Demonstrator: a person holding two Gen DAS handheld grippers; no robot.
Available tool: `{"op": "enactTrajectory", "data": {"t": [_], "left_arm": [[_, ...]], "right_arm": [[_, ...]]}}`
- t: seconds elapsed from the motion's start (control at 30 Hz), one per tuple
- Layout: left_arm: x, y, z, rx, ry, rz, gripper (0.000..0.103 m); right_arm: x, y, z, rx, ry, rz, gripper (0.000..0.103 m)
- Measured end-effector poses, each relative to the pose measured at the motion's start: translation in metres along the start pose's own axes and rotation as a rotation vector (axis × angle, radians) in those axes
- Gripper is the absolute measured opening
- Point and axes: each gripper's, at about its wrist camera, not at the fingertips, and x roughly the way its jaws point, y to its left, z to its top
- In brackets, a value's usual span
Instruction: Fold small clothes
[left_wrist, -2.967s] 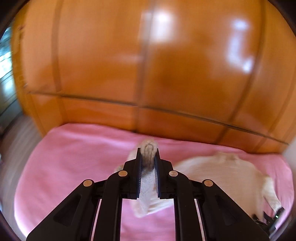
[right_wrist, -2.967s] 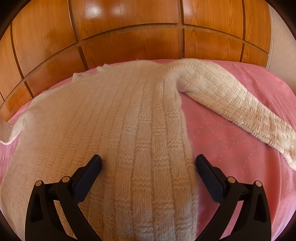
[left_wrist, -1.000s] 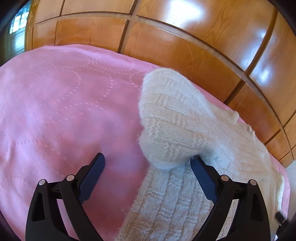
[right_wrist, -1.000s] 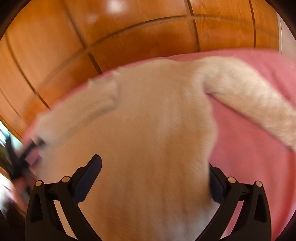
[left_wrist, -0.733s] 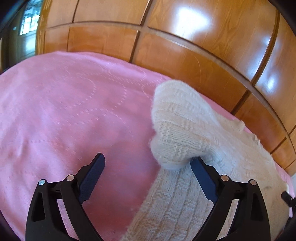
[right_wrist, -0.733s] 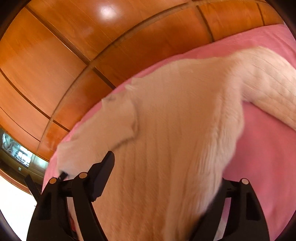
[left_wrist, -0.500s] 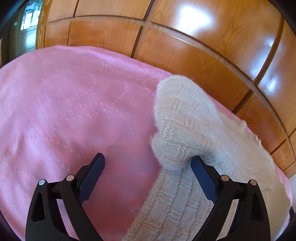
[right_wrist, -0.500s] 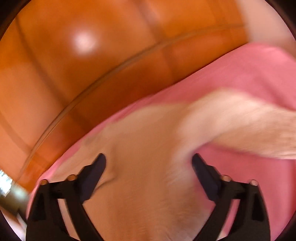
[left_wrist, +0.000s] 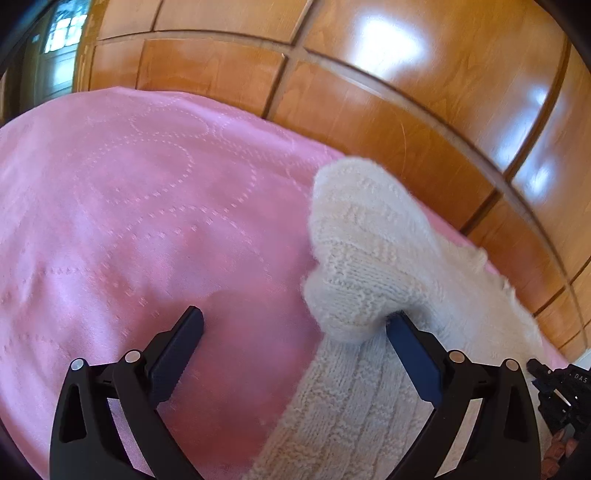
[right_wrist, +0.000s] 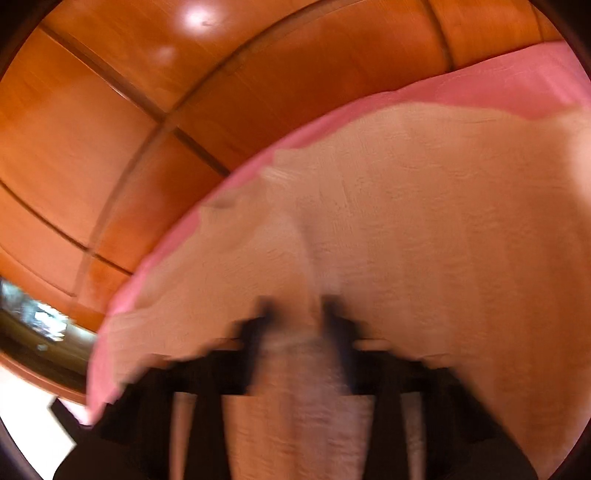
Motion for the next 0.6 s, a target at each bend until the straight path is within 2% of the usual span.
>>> {"op": "enactTrajectory", "data": {"t": [0.07,0.1,0.17,0.2,0.27,0.33,0.47,0.6], "left_arm": [[-0.007,0.012,0.001,-0.07,-0.045,-0.018,0.098],[-0.008,0.017,0.002,-0.099,-0.052,-0.02,0.098],[-0.004,0.023,0.003,-0.137,-0.037,-0.026,0.098],[-0.002,0.022,0.003,-0.131,-0.028,-0.019,0.098],[-0.002,0.019,0.003,-0.116,-0.027,-0.014,0.098],[-0.001,0.02,0.003,-0.122,-0.02,-0.019,0.098],[-0.003,0.018,0.002,-0.102,0.021,-0.04,0.098],[-0.006,-0.001,-0.004,0.065,0.131,0.0,0.098]], "right_arm": [[-0.012,0.006,0.008,-0.009,-0.083,0.001,0.005],[-0.025,0.008,0.012,-0.034,-0.159,-0.024,0.005],[-0.037,0.005,0.018,-0.066,-0.247,-0.102,0.005],[-0.038,-0.001,0.018,-0.072,-0.264,-0.144,0.005],[-0.032,-0.016,0.018,-0.073,-0.241,-0.18,0.005],[-0.021,-0.03,0.009,-0.071,-0.207,-0.181,0.005],[-0.015,-0.046,0.007,-0.007,-0.193,-0.094,0.006],[-0.029,-0.061,0.005,0.022,-0.195,-0.048,0.006]]}}
